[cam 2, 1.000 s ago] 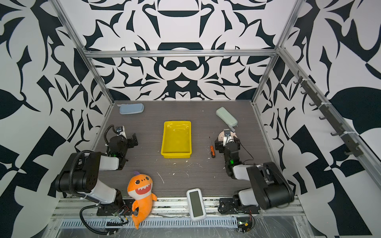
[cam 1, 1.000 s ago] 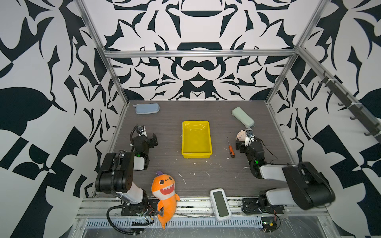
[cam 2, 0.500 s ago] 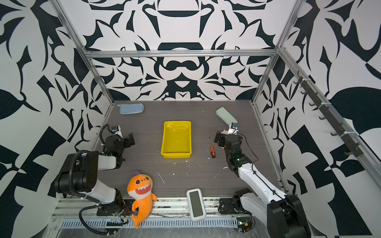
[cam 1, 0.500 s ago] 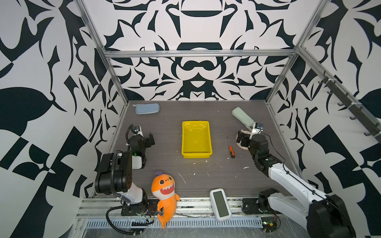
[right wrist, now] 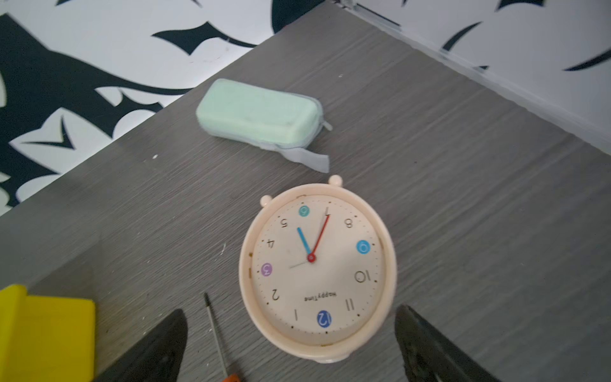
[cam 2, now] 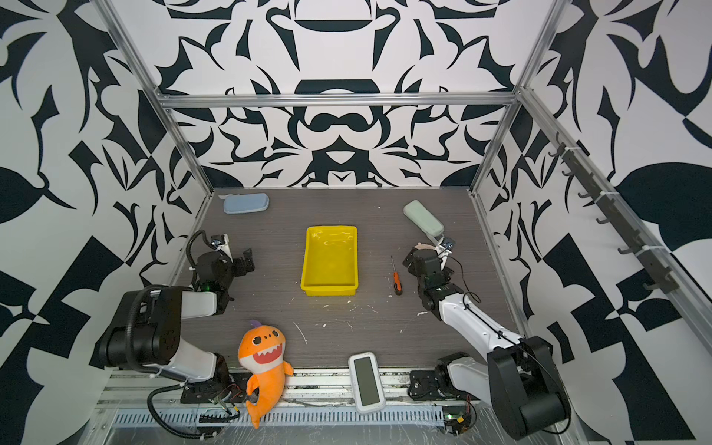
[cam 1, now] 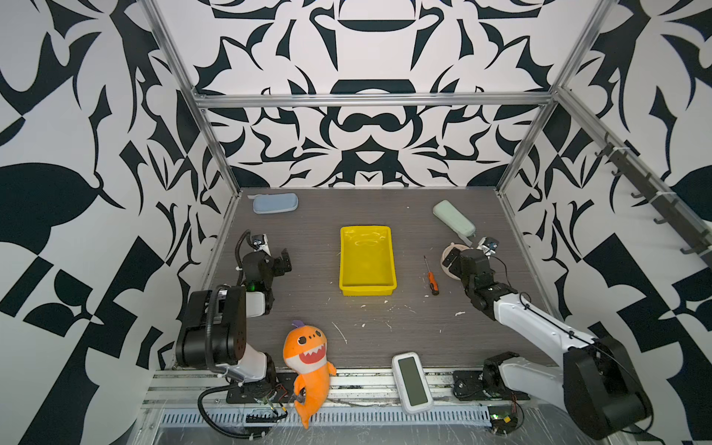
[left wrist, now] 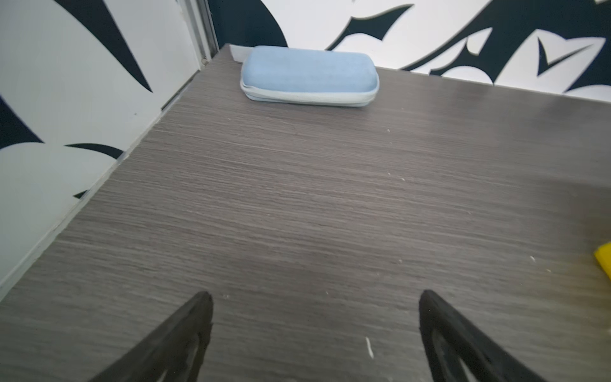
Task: Put the screwdriver in the bin
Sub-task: 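Move the right gripper toward the orange-handled screwdriver while the left arm lifts slightly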
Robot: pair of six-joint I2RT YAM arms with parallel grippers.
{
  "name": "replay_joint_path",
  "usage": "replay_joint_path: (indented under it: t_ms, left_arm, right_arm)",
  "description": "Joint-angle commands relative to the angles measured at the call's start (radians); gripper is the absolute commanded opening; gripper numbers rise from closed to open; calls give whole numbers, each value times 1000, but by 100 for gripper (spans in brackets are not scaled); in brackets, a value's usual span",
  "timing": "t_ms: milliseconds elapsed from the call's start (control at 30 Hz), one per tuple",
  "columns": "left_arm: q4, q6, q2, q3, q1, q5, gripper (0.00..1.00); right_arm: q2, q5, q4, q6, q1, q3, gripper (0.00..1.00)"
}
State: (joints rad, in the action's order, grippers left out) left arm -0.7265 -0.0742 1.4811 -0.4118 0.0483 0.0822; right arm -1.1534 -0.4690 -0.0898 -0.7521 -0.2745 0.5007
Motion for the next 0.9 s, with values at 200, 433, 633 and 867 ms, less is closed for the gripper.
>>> replay_joint_path:
  t_ms: [200, 433, 633, 867]
  left_arm:
    - [320, -19, -347, -100, -268, 206, 100]
    - [884, -284, -639, -214, -356, 52, 100]
    - [1056, -383, -687, -150, -356, 210, 100]
    - [1115, -484, -705, -145, -355, 349, 100]
  right_arm:
    - [99, -31, -74, -1, 22, -95, 95]
    - [176, 76, -150, 86, -21, -142, 94]
    - [104, 94, -199, 165, -208, -112, 94]
    - [-63, 122, -220, 202, -282, -33, 94]
